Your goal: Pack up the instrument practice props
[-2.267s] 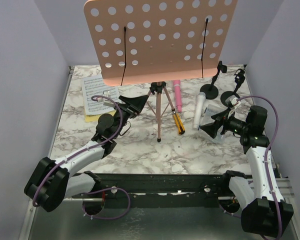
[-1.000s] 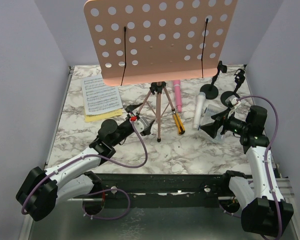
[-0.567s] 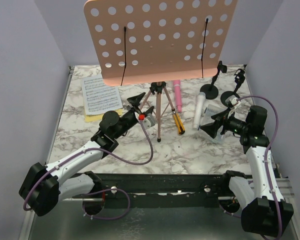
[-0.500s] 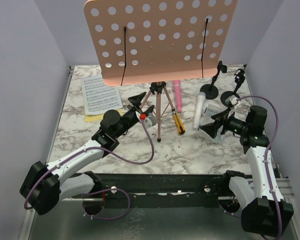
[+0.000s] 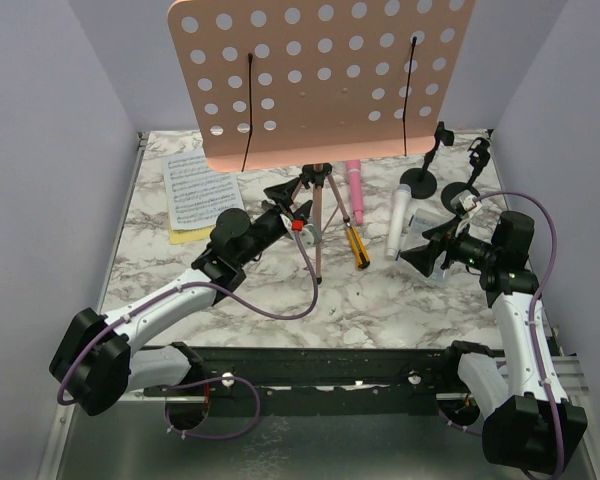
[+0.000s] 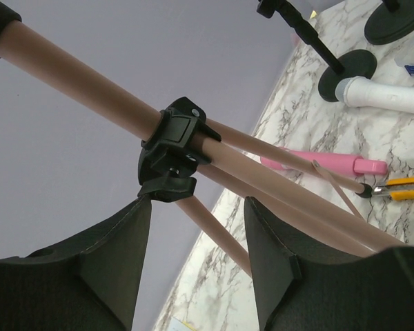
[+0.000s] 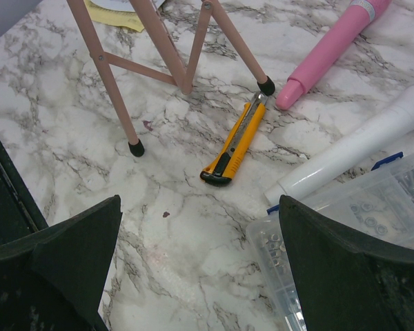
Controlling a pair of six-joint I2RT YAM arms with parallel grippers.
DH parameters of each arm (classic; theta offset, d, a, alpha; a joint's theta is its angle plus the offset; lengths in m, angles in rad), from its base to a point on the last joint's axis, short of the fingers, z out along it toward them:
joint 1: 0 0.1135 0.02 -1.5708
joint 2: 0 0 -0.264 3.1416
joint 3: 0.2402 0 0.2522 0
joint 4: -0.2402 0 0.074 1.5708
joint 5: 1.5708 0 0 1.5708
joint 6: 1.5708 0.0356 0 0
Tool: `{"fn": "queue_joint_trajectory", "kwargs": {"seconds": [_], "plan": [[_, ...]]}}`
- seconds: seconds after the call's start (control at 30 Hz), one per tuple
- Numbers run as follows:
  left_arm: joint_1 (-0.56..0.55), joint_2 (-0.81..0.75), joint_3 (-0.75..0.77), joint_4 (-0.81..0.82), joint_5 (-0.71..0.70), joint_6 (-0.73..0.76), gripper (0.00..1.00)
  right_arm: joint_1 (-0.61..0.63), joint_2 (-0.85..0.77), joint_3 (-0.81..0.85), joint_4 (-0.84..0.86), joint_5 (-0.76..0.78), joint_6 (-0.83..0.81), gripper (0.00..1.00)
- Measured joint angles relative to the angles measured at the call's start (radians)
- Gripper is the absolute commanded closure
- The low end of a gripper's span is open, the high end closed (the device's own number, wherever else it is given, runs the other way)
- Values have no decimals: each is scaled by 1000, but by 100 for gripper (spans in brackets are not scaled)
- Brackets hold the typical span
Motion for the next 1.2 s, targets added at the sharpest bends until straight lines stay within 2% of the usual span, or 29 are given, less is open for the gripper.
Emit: {"fn": "queue_joint_trajectory", "kwargs": {"seconds": [0.4,0.67,0.9,1.2], "plan": [[7,53,60,-3,-4,13,47,0,-1,0,0,0,0,0],[11,22,55,-6,-1,-23,46,0,-3,0,0,0,-2,1],[45,-56,48,-4,58,-89,45,0,-4,0,0,0,-6,1],[89,-26,56,-10,173,-136,45,0,-6,0,0,0,-6,1]]}}
